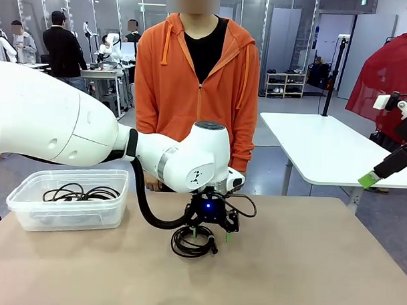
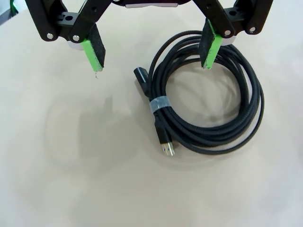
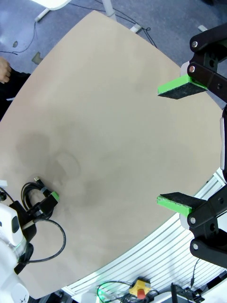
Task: Organize and store the cables.
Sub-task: Place the USB Extension Cable into the Organizing box.
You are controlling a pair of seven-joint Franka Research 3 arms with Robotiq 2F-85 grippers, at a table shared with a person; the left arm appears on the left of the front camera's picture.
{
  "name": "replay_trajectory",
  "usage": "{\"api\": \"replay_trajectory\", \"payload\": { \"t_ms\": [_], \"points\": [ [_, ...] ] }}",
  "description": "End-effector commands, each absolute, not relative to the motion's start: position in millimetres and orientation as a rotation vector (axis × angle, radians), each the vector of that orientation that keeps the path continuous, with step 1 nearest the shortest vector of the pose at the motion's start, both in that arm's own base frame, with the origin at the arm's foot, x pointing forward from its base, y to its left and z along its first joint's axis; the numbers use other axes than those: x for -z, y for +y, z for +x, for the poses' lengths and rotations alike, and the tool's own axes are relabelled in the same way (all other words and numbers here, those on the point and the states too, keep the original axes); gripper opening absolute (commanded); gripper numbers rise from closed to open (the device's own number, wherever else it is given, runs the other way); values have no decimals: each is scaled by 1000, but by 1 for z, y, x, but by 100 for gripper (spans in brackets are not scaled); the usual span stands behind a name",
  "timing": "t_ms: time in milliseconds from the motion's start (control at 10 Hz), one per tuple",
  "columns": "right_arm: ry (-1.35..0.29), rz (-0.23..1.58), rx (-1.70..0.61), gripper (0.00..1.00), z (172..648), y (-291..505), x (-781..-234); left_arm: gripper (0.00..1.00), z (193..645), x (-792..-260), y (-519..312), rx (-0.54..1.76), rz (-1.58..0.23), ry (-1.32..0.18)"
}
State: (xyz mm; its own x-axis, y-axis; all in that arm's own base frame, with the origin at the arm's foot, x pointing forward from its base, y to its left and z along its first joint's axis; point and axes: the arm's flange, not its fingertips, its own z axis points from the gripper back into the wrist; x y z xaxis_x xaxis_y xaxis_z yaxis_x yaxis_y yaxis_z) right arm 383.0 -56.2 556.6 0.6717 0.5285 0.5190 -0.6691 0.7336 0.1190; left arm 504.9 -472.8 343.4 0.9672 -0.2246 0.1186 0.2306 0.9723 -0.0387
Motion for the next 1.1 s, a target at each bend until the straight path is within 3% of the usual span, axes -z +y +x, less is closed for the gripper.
{"api": "replay_trajectory", "payload": {
  "t_ms": [0,1000],
  "points": [
    [-474,305,-691,100,383,-58,-557,100,508,-339,-478,198,-33,-173],
    [-474,305,-691,100,383,-58,-557,100,531,-318,-479,130,-47,-224]
  ]
}}
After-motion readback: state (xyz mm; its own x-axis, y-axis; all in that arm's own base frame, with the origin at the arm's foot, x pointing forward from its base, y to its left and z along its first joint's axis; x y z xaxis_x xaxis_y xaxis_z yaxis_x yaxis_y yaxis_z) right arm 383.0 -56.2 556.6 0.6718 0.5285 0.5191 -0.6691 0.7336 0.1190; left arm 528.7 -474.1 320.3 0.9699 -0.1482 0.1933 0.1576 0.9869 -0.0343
